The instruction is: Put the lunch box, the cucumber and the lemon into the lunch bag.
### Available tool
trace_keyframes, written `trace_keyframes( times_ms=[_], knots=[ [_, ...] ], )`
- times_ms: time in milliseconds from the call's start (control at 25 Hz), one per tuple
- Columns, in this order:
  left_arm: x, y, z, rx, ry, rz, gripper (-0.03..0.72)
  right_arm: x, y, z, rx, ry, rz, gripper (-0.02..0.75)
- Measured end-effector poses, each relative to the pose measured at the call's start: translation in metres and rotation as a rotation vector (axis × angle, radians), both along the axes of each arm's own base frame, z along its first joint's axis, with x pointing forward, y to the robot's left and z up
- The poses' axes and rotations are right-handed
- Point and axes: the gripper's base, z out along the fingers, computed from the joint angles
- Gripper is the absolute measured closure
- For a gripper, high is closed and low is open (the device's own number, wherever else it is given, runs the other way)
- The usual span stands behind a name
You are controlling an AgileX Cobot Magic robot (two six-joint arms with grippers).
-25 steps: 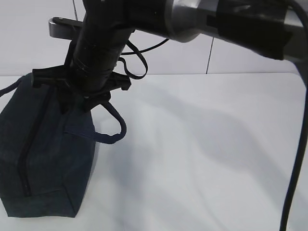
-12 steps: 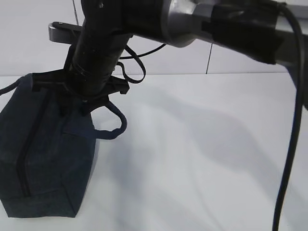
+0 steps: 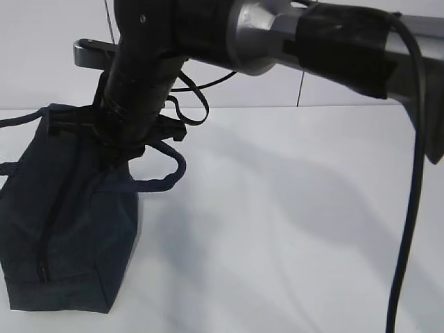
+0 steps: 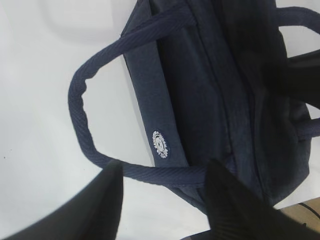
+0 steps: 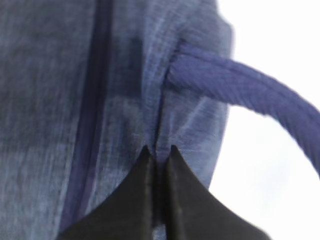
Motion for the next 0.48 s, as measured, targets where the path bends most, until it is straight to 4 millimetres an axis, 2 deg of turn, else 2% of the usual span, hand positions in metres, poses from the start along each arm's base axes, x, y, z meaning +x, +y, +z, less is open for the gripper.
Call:
trace_keyframes(
  times_ms=[160,480],
  knots=[
    [0.0,0.0,0.0,0.0,0.0,0.0,0.309,0.002,-0.002,0.001,-0.013,-0.009,-0.082,0.736],
    [0.0,-0.002,0.0,-0.021,0.001,0.0,0.309,0.005,-0.017,0.029,-0.018,-0.078,-0.265,0.738]
  ],
)
